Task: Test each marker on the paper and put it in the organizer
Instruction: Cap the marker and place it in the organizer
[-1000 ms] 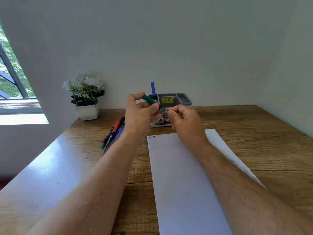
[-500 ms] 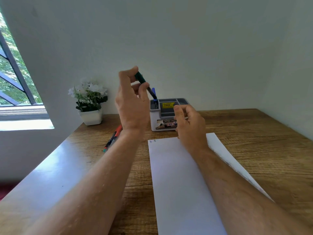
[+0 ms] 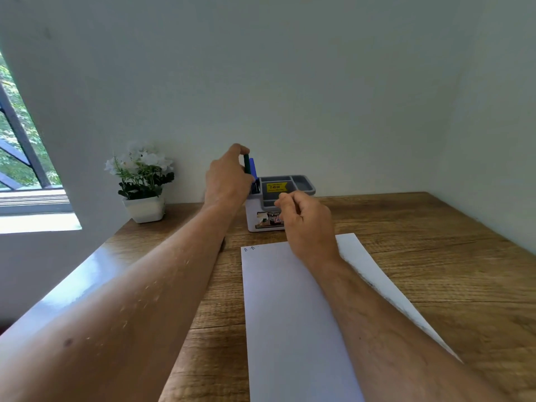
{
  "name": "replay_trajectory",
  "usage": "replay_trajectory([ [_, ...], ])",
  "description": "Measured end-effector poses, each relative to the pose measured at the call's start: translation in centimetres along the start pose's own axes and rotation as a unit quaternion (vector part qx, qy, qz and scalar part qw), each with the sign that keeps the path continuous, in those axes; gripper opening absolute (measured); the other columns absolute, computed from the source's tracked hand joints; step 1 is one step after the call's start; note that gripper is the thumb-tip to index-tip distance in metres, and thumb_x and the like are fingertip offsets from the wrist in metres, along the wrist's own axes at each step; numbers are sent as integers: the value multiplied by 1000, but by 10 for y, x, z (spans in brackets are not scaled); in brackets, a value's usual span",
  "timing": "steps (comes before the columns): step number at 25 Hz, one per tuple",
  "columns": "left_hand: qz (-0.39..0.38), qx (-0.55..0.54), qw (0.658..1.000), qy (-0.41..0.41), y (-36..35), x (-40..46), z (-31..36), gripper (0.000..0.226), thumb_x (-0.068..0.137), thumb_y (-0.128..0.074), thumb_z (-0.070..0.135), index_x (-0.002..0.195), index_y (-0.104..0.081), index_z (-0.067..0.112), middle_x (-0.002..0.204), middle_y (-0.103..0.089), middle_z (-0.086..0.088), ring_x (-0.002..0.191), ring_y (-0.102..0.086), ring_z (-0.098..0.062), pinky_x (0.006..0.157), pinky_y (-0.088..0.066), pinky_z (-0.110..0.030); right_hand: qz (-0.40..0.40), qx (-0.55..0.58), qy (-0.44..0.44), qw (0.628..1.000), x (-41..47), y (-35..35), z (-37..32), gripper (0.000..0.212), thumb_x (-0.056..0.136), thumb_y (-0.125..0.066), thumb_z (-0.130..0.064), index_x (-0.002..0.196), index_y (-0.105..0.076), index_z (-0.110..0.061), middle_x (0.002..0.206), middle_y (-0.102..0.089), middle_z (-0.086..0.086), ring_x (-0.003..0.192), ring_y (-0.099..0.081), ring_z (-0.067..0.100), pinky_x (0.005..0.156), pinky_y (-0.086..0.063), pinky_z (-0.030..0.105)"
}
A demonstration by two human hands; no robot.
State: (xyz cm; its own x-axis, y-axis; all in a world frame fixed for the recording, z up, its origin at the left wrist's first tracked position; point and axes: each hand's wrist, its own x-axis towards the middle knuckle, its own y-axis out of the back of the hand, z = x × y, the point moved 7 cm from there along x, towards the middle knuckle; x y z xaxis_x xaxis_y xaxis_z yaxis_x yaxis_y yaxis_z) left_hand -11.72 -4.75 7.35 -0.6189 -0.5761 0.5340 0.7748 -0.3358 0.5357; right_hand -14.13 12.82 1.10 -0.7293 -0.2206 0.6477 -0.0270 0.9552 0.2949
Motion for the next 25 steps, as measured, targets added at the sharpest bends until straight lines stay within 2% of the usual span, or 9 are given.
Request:
replay_trajectory([
  [2,-13,28,999,14,-2,1,0,67,85,-71,8,143,-43,26,108,-71,-9,92,-67,-22,85,-55,-39,-8,-3,1,1000,0,-2,-1,29,101,-48,-34,97,-69,-13,87,-71,-1,77,-66,7,61,-57,21],
  [4,2,24,999,35,7,1,-2,71,85,-71,7,147,-38,23,114,-67,-12,97,-66,-24,84,-52,-37,-17,-7,2,1000,-1,-3,-2,29,101,-49,-35,96,-68,-13,90,-72,-1,80,-67,7,63,-58,23],
  [6,13,53,998,32,20,-1,-1,49,82,-76,12,127,-58,18,107,-70,-10,88,-66,-19,70,-48,-29,-30,-11,0,999,-1,-3,-2,29,101,-49,-36,95,-68,-13,91,-72,-2,81,-67,6,60,-52,13],
  [8,-18,135,990,34,29,-7,-4,22,76,-83,23,93,-70,15,84,-73,-6,75,-69,-19,55,-44,-24,-45,-25,3,999,-3,-5,-5,31,100,-49,-36,92,-68,-13,88,-71,-3,77,-65,3,54,-43,7],
  [10,-60,224,972,41,33,-20,-14,25,71,-86,28,80,-69,12,72,-69,-5,66,-66,-21,49,-44,-23,-61,-43,14,997,-5,-7,-8,32,100,-49,-37,90,-69,-13,87,-72,-2,76,-64,5,53,-40,7],
  [12,-94,274,955,58,33,-36,-26,35,67,-88,33,82,-66,11,72,-65,-5,68,-62,-24,54,-46,-29,-75,-56,21,995,-6,-8,-10,34,100,-49,-38,90,-70,-13,90,-72,-1,79,-65,6,53,-38,6],
  [15,-115,306,941,85,34,-54,-41,43,66,-89,37,72,-52,15,66,-52,-4,71,-56,-26,58,-48,-36,-91,-79,29,992,-7,-9,-12,36,100,-48,-41,89,-71,-14,85,-70,-2,71,-59,2,50,-34,5],
  [19,-113,335,933,75,32,-64,-43,34,74,-83,32,91,-62,12,69,-46,-4,74,-52,-28,60,-47,-37,-103,-86,30,991,-6,-8,-12,37,100,-48,-41,91,-72,-14,89,-72,-2,74,-58,2,49,-33,5],
  [25,-96,362,924,72,36,-64,-39,34,74,-83,36,94,-63,17,66,-40,-3,75,-50,-27,60,-45,-36,-115,-108,27,987,-4,-14,-10,37,101,-46,-39,88,-74,-17,81,-67,-12,62,-54,-8,49,-31,3],
])
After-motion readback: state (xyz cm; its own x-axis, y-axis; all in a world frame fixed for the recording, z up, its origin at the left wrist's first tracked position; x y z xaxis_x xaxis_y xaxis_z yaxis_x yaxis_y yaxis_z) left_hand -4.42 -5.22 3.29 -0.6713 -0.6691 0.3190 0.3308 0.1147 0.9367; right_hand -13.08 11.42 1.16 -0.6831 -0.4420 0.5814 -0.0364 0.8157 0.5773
